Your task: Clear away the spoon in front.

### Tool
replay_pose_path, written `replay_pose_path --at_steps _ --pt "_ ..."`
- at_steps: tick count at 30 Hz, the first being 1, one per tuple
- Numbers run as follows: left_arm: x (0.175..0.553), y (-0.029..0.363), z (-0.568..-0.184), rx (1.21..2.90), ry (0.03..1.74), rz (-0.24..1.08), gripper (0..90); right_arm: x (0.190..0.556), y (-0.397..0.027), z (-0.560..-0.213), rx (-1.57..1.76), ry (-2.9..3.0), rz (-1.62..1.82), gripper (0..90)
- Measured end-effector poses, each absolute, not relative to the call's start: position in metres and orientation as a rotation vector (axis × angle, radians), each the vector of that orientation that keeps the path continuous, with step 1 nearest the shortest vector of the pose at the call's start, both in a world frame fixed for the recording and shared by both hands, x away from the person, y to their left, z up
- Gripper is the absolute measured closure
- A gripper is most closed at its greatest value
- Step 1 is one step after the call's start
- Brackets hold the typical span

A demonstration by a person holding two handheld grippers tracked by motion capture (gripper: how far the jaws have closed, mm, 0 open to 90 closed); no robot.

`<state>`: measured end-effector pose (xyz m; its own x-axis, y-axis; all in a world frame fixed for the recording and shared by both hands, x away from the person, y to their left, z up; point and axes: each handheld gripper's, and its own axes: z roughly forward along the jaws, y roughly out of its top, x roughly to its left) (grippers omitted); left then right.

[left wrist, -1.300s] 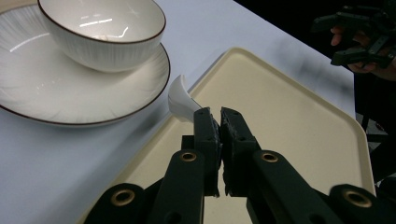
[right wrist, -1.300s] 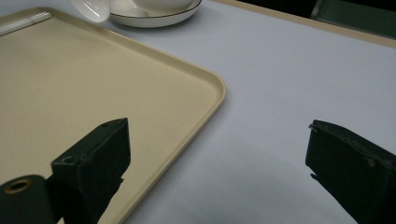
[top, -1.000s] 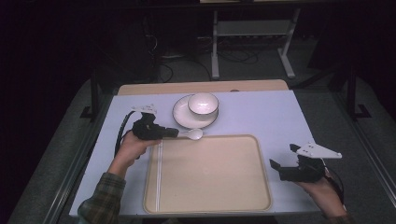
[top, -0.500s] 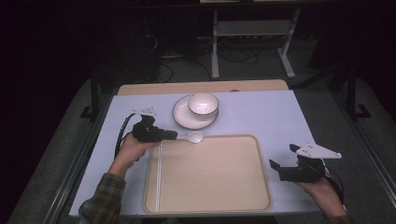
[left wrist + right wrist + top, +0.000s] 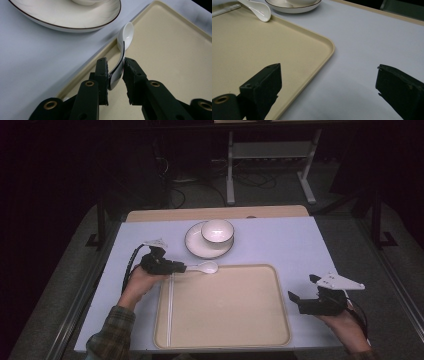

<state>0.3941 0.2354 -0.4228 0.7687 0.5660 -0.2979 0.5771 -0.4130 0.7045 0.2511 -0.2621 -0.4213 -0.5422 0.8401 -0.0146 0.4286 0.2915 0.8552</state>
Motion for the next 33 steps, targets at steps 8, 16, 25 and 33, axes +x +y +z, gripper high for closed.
replay_pose_path --at_steps 8,16,25,33 --pt "0.397 0.233 -0.431 2.159 0.871 0.009 67.9 0.251 -0.262 -0.421 1.125 2.102 1.165 6.3" --pt "0.399 0.230 -0.436 2.194 0.877 0.037 64.1 0.251 -0.262 -0.421 1.123 2.103 1.163 6.3" --pt "0.397 0.228 -0.440 2.227 0.876 0.064 61.6 0.251 -0.262 -0.421 1.122 2.103 1.164 6.3" --pt "0.397 0.230 -0.437 2.194 0.867 0.055 60.2 0.251 -0.262 -0.421 1.123 2.102 1.164 6.3"
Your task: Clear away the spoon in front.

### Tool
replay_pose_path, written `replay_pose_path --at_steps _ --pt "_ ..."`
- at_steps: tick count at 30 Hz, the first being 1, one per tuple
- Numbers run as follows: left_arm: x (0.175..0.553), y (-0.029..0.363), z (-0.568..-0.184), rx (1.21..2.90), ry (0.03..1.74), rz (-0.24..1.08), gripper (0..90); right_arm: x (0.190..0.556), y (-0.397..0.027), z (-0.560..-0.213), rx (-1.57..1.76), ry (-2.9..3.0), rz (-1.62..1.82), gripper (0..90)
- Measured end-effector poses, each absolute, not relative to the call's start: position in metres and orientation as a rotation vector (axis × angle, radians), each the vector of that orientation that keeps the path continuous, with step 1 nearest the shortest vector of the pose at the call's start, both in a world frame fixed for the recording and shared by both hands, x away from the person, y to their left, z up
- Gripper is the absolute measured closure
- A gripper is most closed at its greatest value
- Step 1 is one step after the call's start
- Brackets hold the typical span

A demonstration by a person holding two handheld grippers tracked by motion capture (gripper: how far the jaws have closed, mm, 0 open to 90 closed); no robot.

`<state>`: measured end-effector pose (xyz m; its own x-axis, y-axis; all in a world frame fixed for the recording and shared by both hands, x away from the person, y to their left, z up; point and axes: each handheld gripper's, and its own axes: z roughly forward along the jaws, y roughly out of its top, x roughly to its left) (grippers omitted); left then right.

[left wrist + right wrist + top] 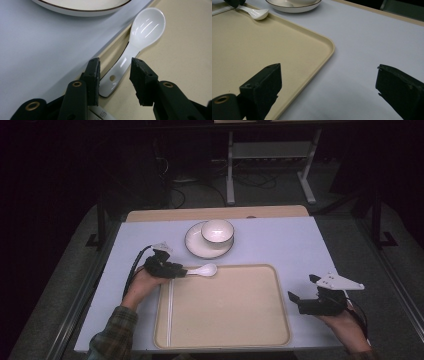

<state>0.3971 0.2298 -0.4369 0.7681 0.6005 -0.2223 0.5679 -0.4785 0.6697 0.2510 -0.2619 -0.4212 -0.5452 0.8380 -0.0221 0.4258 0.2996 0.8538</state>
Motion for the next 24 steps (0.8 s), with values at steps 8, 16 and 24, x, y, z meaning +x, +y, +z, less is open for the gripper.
replay_pose_path --at_steps 8,16,24 --pt "0.392 0.222 -0.427 2.165 0.822 0.089 75.3 0.251 -0.261 -0.421 1.124 2.104 1.165 6.3" --pt "0.395 0.197 -0.418 2.145 0.772 0.118 89.7 0.252 -0.261 -0.421 1.123 2.103 1.165 6.3" --pt "0.403 0.166 -0.418 2.158 0.725 0.118 89.8 0.252 -0.262 -0.421 1.128 2.100 1.165 6.3"
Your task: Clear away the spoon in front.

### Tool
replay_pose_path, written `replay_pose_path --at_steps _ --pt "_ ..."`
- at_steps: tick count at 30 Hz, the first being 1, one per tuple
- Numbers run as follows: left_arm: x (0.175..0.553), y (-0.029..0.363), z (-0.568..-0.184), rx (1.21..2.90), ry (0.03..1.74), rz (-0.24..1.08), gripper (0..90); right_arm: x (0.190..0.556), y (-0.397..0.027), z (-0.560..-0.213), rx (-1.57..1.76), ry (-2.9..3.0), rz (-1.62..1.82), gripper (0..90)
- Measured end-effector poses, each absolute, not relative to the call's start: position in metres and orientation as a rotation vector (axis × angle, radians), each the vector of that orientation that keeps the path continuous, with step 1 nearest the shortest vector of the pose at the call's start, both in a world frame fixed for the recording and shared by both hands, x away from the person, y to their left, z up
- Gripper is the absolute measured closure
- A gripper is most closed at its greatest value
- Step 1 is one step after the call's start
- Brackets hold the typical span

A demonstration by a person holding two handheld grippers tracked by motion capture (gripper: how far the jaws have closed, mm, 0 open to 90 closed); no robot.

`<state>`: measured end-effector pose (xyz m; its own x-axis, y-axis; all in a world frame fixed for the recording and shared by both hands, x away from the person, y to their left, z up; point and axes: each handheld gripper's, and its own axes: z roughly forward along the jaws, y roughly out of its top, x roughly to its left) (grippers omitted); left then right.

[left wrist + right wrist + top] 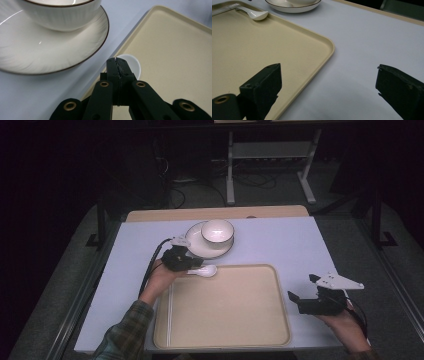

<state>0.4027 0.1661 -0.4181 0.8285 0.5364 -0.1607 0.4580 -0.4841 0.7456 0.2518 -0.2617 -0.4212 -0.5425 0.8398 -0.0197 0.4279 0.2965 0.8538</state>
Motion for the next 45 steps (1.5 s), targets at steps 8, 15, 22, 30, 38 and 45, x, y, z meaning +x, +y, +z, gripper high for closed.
replay_pose_path --at_steps 8,15,22,30,38,45 --pt "0.413 0.143 -0.423 2.175 0.692 0.114 89.8 0.252 -0.263 -0.421 1.131 2.097 1.168 6.3" --pt "0.421 0.133 -0.427 2.187 0.685 0.120 89.8 0.251 -0.263 -0.421 1.133 2.095 1.172 6.3" --pt "0.423 0.130 -0.434 2.216 0.697 0.110 89.9 0.251 -0.264 -0.421 1.135 2.094 1.175 6.3" --pt "0.419 0.129 -0.435 2.236 0.691 0.066 89.9 0.251 -0.264 -0.421 1.136 2.093 1.174 6.3" --pt "0.408 0.131 -0.438 2.244 0.696 0.026 89.9 0.251 -0.264 -0.421 1.136 2.092 1.175 6.3" --pt "0.396 0.134 -0.439 2.260 0.706 -0.007 89.9 0.251 -0.263 -0.421 1.134 2.094 1.173 6.3"
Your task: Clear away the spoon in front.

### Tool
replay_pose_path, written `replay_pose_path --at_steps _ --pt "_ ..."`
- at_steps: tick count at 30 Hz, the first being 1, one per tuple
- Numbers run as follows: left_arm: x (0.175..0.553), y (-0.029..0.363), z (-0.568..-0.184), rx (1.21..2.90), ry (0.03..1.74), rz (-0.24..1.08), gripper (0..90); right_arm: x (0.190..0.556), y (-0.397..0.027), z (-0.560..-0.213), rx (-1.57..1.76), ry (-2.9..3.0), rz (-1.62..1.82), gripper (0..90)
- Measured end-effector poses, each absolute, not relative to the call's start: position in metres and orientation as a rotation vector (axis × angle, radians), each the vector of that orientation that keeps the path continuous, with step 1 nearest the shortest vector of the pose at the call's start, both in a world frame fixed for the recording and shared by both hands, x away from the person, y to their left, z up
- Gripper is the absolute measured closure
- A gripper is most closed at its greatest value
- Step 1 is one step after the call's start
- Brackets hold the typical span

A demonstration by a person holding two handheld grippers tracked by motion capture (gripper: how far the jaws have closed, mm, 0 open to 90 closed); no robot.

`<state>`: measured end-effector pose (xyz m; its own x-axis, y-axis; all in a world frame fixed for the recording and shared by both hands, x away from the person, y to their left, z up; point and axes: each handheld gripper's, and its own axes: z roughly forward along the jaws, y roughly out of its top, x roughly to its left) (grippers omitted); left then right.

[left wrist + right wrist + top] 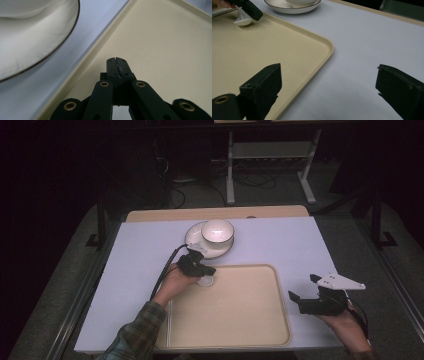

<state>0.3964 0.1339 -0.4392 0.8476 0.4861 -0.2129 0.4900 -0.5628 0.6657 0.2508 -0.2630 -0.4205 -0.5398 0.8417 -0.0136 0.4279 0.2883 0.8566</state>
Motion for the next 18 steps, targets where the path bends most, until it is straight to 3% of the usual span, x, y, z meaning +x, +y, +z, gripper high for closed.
replay_pose_path --at_steps 18 --pt "0.365 0.151 -0.439 2.292 0.721 -0.021 89.9 0.250 -0.263 -0.420 1.131 2.090 1.176 6.3"
